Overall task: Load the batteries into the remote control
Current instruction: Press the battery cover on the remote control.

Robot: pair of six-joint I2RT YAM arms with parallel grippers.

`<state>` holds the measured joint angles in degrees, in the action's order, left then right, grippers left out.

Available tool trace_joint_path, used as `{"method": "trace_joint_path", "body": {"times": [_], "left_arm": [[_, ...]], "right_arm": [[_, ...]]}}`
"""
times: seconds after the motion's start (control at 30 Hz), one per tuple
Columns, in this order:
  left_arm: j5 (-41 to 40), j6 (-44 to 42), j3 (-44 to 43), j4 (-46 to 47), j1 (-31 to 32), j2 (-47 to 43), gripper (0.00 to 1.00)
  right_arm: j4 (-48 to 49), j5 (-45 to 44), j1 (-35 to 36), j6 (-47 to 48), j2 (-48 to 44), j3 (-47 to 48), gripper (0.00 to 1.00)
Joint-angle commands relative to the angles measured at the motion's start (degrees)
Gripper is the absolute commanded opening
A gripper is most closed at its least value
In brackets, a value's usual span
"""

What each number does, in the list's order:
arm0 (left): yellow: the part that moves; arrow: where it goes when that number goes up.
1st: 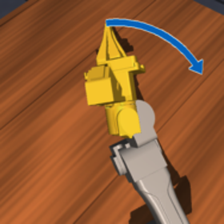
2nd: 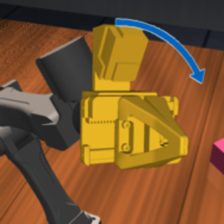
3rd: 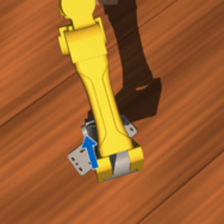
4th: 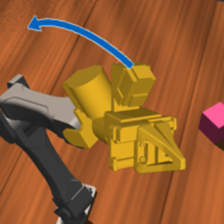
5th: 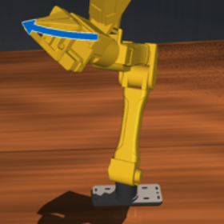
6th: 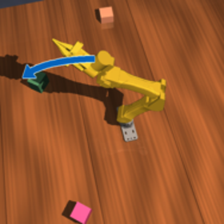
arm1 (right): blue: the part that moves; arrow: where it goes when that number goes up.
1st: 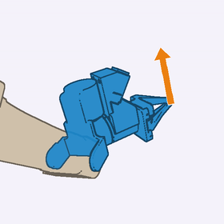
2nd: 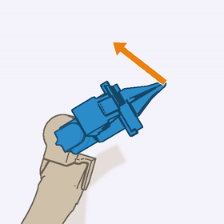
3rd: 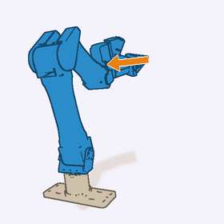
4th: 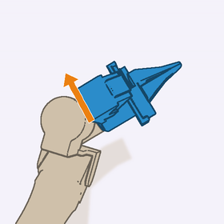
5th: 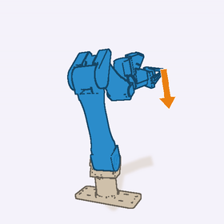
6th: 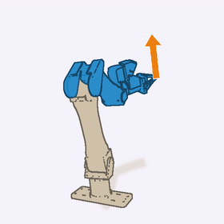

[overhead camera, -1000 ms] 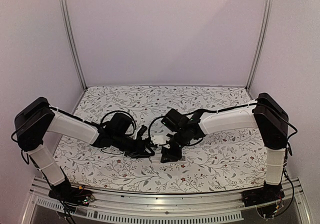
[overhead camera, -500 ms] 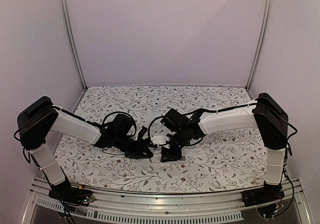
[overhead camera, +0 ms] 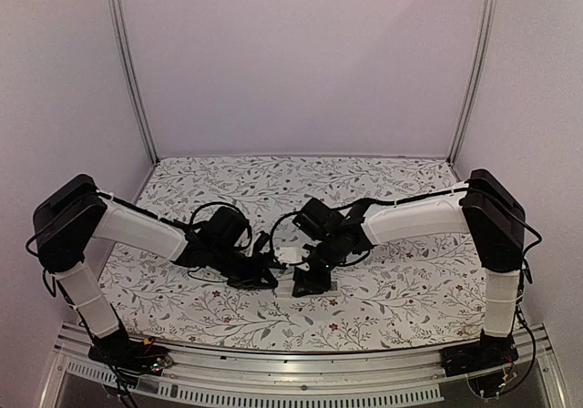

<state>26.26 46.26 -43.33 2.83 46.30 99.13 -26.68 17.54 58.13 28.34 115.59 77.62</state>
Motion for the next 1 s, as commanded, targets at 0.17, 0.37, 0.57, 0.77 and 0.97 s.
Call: {"method": "trace_joint_path", "body": {"times": [0.17, 0.37, 0.57, 0.77, 0.97], "left_arm": [[-2.8, -2.0, -0.6, -5.4, 1.2, 0.2, 0.08], [-3.0, -2.1, -1.1, -5.8, 1.7, -0.1, 0.11], [-3.8, -2.3, -1.7, -6.9, 2.1, -0.2, 0.11], [-4.8, -2.6, -3.0, -8.4, 2.8, 0.0, 0.11], [-6.4, -3.6, -4.3, -11.1, 3.6, 0.1, 0.11]], "right_arm": [[2.3, 2.8, -1.3, -4.3, -5.9, -2.2, 0.48], [3.8, 0.6, -3.5, -10.1, -10.3, -5.0, 0.53], [3.9, 1.3, -5.1, -20.6, -13.3, -8.4, 0.40], [5.7, 4.6, -5.4, -32.6, -14.8, -12.3, 0.26], [3.7, 2.1, -9.2, -40.3, -20.7, -18.2, 0.35]]}}
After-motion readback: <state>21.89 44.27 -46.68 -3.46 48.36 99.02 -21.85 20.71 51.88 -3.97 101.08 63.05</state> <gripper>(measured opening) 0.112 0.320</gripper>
